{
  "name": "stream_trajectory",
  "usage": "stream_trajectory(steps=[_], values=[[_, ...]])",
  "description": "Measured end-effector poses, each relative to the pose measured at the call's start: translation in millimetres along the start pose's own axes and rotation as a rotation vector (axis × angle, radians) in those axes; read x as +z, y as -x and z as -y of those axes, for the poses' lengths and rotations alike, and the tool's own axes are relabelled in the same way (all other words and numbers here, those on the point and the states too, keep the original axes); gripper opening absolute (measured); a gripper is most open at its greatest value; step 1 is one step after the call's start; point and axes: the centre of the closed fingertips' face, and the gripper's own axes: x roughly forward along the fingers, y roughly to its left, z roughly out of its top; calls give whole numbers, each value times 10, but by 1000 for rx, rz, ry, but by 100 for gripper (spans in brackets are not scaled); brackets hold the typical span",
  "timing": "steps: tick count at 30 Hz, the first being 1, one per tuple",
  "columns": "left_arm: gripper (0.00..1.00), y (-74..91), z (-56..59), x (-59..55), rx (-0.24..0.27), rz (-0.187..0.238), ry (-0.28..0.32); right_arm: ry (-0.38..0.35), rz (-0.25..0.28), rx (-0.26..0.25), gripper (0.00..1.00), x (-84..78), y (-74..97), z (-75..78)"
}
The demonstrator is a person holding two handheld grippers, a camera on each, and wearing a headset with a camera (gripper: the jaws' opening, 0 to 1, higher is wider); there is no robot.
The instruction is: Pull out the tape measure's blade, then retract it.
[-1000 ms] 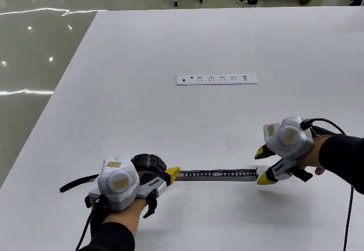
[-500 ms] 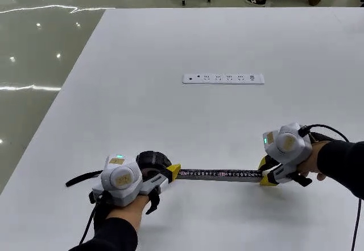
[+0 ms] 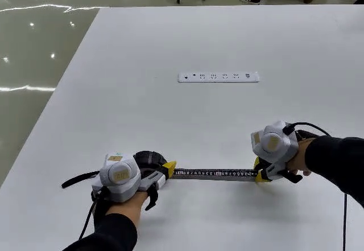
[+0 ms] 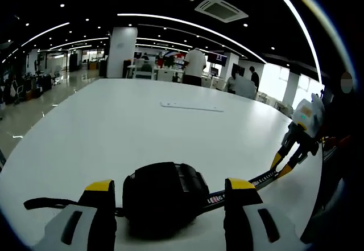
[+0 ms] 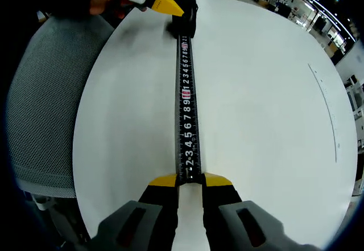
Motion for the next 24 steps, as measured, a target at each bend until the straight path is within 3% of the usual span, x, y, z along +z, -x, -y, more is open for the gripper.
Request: stream_trajectory(steps=[1, 7, 13, 17, 24], values=[[70, -12, 6, -41, -3, -24, 22, 2, 0, -1, 10, -6, -6, 6], [61, -36, -71, -49, 43, -35, 34, -5, -24, -3, 11, -2, -13, 2], [61, -46, -65, -56, 45, -49, 38, -24, -26, -3, 11, -10, -15, 5], [59, -63, -65, -75, 55, -107, 11, -19, -30, -2, 11, -12, -15, 13], [59, -52, -79, -82, 50, -110, 5, -45, -20, -4, 11, -9, -22, 17]])
